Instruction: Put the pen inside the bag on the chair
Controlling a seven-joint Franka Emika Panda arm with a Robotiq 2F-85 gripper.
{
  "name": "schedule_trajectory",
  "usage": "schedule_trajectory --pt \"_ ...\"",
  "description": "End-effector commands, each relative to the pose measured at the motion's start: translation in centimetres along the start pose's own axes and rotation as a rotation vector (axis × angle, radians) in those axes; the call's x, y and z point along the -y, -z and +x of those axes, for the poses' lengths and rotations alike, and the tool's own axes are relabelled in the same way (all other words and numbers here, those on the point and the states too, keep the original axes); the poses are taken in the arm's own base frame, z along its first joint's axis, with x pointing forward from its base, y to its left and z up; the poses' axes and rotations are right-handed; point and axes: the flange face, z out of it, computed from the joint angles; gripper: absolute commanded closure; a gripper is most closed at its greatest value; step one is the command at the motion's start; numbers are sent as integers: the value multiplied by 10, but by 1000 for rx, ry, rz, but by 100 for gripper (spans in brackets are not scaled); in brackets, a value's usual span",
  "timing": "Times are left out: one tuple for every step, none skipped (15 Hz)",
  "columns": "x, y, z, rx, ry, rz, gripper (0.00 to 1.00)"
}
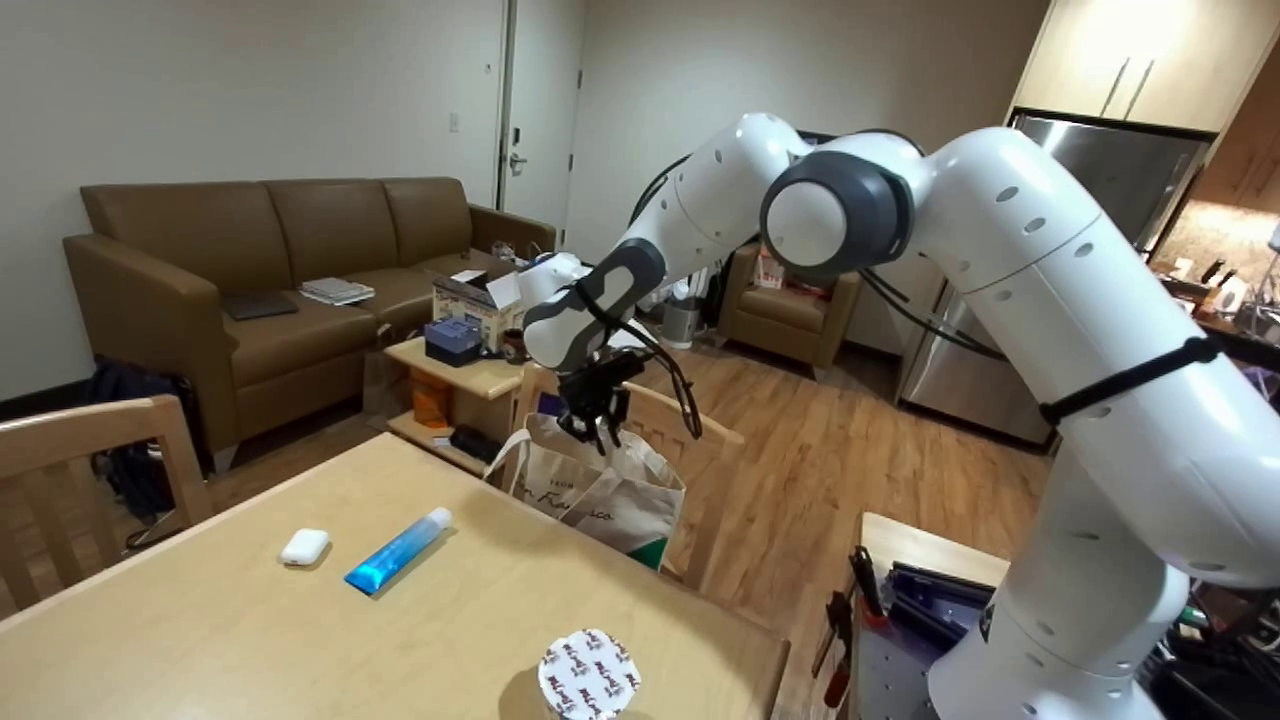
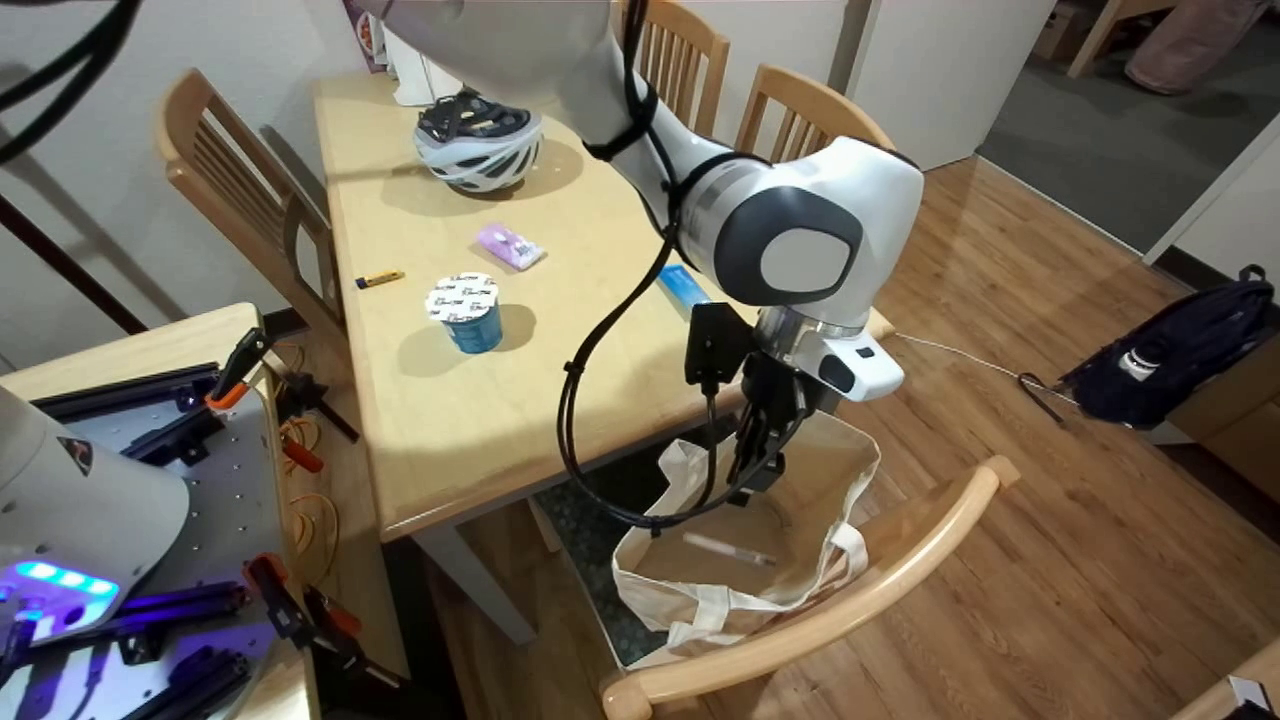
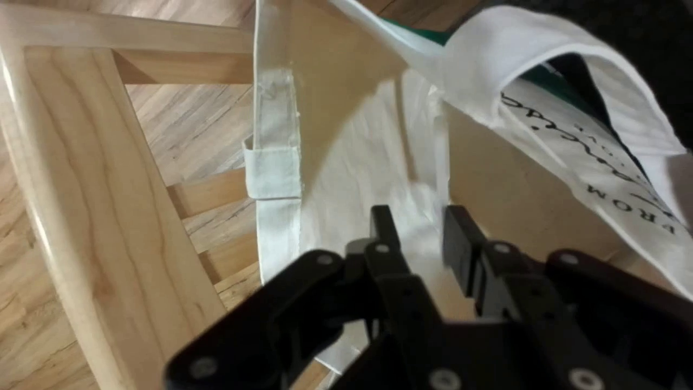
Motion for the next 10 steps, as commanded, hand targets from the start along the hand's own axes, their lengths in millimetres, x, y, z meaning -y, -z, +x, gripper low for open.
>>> schedule_trajectory --pt "-6 16 11 15 -29 43 39" --pt "-7 22 14 -4 -39 43 33" --pt "-7 28 17 -19 -54 46 26" --pt "-8 40 20 -51 -59 66 20" --pt "-7 53 23 -86 -74 96 14" --pt "-4 77 23 -114 -91 174 7" --pt "3 97 22 -118 -97 224 2" --pt "11 116 19 -120 -98 277 0" --pt "19 133 16 -122 -102 331 0" --pt "26 149 12 -140 -101 387 0"
